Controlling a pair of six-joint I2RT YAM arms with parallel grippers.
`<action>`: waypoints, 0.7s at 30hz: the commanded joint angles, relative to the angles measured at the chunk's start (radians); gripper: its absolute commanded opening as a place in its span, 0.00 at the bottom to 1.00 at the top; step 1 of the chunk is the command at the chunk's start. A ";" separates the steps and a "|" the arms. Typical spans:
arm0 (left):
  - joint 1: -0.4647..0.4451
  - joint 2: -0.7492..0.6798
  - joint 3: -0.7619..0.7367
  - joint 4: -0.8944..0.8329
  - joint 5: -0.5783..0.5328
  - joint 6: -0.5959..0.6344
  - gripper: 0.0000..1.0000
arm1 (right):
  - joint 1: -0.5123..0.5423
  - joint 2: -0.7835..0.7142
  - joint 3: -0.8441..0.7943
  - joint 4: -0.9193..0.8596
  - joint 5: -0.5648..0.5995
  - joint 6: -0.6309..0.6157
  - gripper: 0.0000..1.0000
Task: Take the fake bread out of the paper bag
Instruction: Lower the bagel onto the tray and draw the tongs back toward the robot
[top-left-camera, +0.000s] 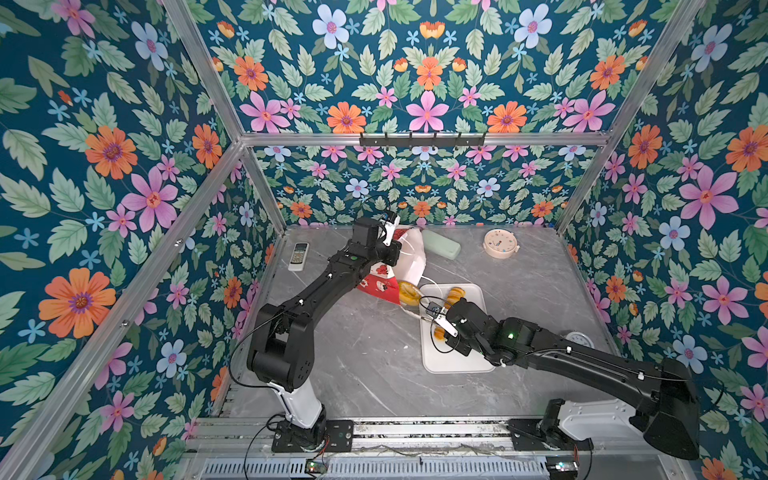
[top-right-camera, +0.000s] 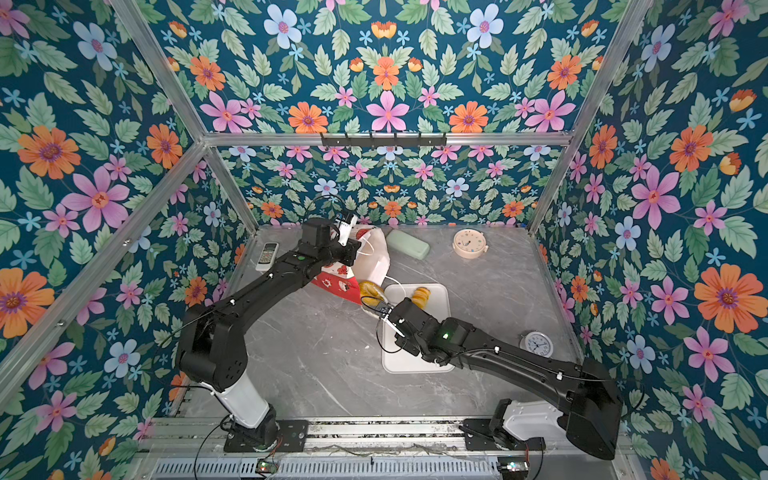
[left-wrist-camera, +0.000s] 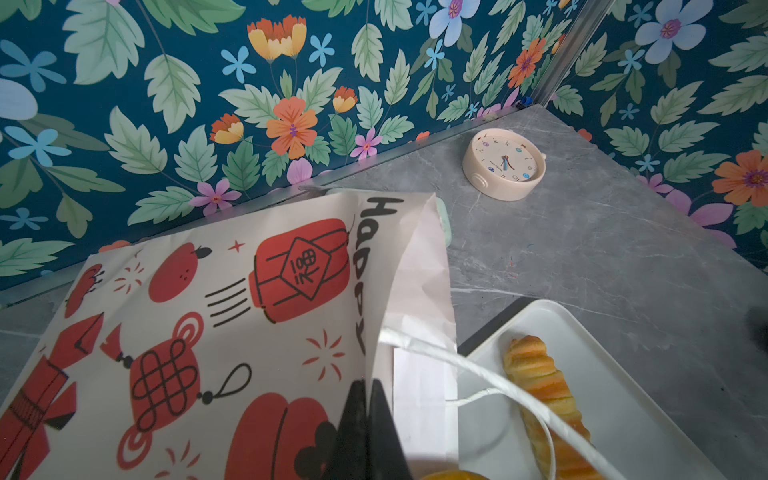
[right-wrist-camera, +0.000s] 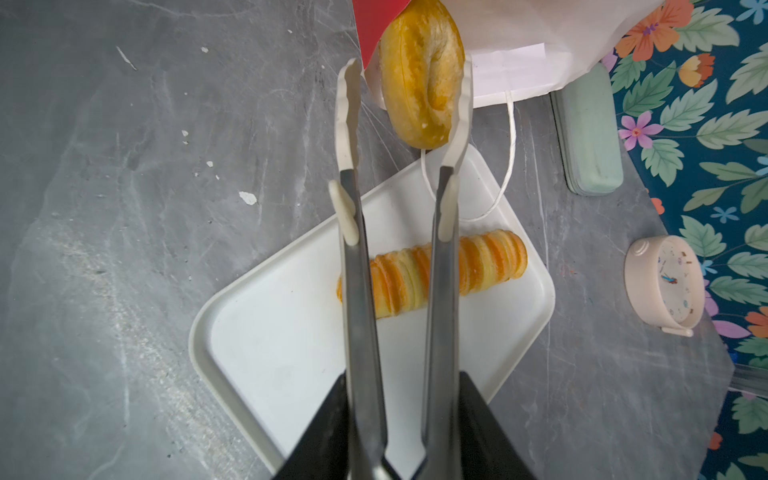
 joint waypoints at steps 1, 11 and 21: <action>-0.001 -0.005 -0.003 0.037 0.012 -0.002 0.00 | 0.002 0.020 0.011 0.060 0.055 -0.013 0.37; -0.001 -0.008 -0.012 0.043 0.015 0.001 0.00 | 0.002 0.050 0.015 0.087 0.087 -0.018 0.23; -0.001 0.000 -0.009 0.048 0.001 -0.002 0.00 | -0.003 -0.080 0.005 0.014 -0.036 0.111 0.20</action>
